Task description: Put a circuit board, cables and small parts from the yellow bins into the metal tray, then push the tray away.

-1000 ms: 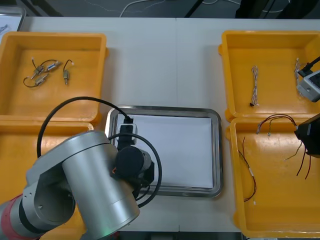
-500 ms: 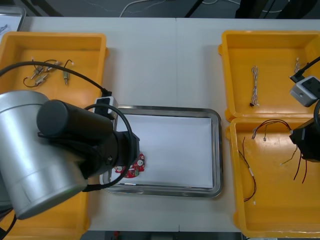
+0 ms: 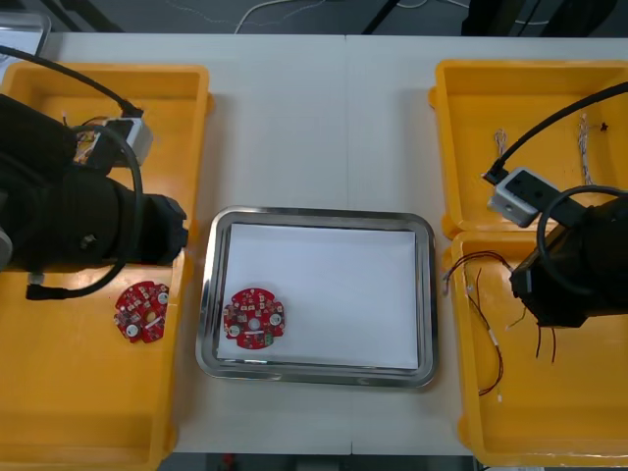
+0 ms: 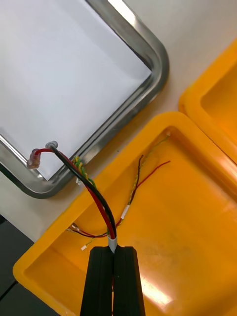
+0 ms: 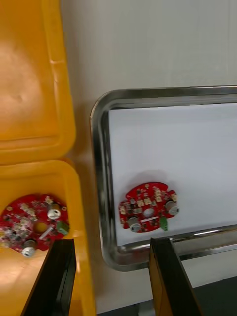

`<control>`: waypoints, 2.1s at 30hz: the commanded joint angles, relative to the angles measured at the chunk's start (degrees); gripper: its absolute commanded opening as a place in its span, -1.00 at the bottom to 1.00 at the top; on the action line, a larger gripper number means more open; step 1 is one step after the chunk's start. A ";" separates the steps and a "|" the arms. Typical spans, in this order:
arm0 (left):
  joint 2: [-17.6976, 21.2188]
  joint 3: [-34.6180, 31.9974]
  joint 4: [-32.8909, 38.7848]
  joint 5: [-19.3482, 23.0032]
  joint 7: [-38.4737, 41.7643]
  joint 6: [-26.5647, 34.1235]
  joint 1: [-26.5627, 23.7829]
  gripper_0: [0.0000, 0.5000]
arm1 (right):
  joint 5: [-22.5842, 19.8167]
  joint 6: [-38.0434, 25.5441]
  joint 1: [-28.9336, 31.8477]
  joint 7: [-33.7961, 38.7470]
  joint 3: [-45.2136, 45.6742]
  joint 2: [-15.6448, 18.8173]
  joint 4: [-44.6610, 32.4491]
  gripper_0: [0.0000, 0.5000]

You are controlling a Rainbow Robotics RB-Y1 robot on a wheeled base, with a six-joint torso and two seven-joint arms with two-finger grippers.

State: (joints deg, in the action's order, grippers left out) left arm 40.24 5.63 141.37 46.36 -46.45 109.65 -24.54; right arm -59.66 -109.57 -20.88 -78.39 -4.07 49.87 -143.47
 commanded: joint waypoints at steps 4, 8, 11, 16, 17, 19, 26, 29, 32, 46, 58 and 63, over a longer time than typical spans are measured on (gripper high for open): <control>5.99 -7.13 -4.88 2.77 -5.23 0.35 -1.21 0.73 | 3.94 4.28 -7.51 1.13 -12.98 0.93 -0.40 -1.00; 6.43 -10.38 -8.22 2.77 -9.62 0.35 -1.12 0.73 | 6.22 5.33 -10.93 1.13 -19.66 -0.48 0.39 -1.00; 6.43 -12.66 -10.85 2.25 -13.05 0.35 -1.21 0.73 | 6.58 5.42 -14.19 0.95 -24.14 -2.24 2.41 -1.00; 6.43 -14.24 -14.55 -1.62 -19.20 0.35 -1.47 0.72 | 7.89 6.03 -19.46 0.51 -31.26 -5.93 6.71 -1.00; 6.43 -14.33 -15.07 -2.32 -20.17 0.35 -1.56 0.71 | 8.25 6.30 -20.25 0.43 -32.49 -6.63 7.51 -1.00; 6.43 -14.51 -17.10 -3.64 -22.54 0.35 -2.44 0.70 | 9.39 7.09 -22.45 0.25 -35.74 -8.56 9.70 -1.00; 6.43 -15.56 -22.81 -5.23 -27.81 0.35 -4.11 0.70 | 12.11 9.90 -26.05 -0.28 -43.04 -12.96 16.21 -1.00; 6.34 -15.74 -25.88 -6.37 -27.90 0.35 -5.34 0.70 | 13.43 11.48 -26.49 -0.80 -45.85 -13.66 18.40 -1.00; 6.34 -15.83 -27.91 -7.69 -27.73 0.35 -6.04 0.69 | 14.66 12.71 -26.49 -1.33 -47.69 -13.75 19.28 -1.00; 5.55 -15.56 -43.29 -9.97 -32.56 -3.04 -13.25 0.70 | 22.13 21.33 -26.49 -3.18 -59.30 -14.63 25.79 -1.00; 2.21 -12.66 -53.66 -17.18 -47.15 -9.89 -20.10 0.69 | 24.15 23.70 -26.49 -4.14 -61.05 -15.51 27.11 -0.96; 1.07 -11.96 -58.14 -17.18 -52.77 -13.85 -21.42 0.70 | 25.65 23.70 -26.49 -5.02 -61.05 -15.51 27.11 0.30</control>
State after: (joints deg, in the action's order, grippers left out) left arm 42.41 -7.36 85.61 29.69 -97.52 98.50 -42.33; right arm -35.26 -86.41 -45.59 -81.10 -64.49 35.56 -115.90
